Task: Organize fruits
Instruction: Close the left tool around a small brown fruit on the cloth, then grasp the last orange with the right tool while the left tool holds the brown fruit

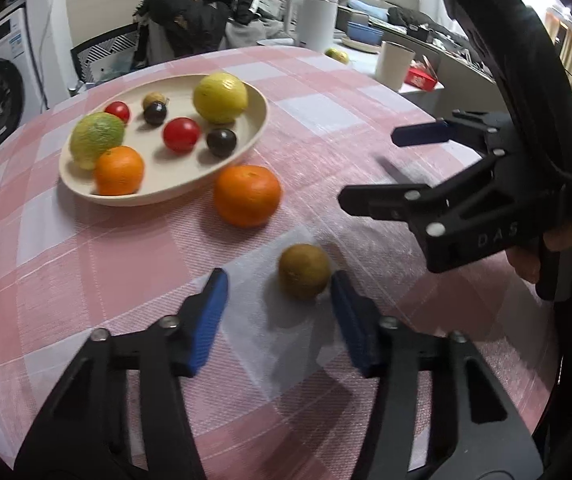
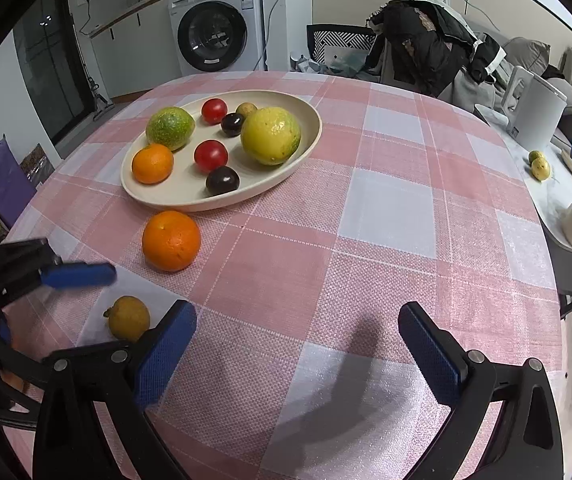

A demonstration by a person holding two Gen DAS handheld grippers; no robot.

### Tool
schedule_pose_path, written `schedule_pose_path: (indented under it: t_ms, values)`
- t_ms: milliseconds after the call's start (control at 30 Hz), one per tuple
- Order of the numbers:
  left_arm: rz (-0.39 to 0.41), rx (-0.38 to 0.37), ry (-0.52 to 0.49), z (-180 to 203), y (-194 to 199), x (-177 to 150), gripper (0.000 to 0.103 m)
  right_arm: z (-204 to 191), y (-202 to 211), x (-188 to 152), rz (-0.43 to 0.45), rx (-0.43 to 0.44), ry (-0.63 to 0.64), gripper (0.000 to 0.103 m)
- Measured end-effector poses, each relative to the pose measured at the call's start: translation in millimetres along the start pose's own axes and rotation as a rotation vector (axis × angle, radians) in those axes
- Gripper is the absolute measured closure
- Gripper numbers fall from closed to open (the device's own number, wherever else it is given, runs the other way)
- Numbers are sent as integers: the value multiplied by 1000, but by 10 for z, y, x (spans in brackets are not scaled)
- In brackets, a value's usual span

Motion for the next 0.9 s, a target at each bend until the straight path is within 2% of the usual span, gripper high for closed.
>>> schedule_pose_path:
  t_ms: [200, 433, 667, 900]
  values:
    - [-3, -28, -30, 77, -22, -5, 78, -22, -23, 1, 0, 7, -3, 0]
    - [30, -57, -9, 41, 52, 1, 79, -50, -60, -13, -6, 14, -5, 0]
    - [86, -16, 29, -121, 226, 34, 79, -35, -24, 26, 13, 35, -35, 0]
    - [142, 33, 79, -350, 428, 64, 79, -193, 5, 58, 26, 78, -25, 1]
Point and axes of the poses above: each gripper's, at about its wrist camera, not at the fingertips, and y roughly against the way its jaws point, z to its right, x to its top, the point moved 4 cm from there along -y, roughly the way its jaws point, and after that the axes turned 13 degrees about -x, right-handed, at the moved point
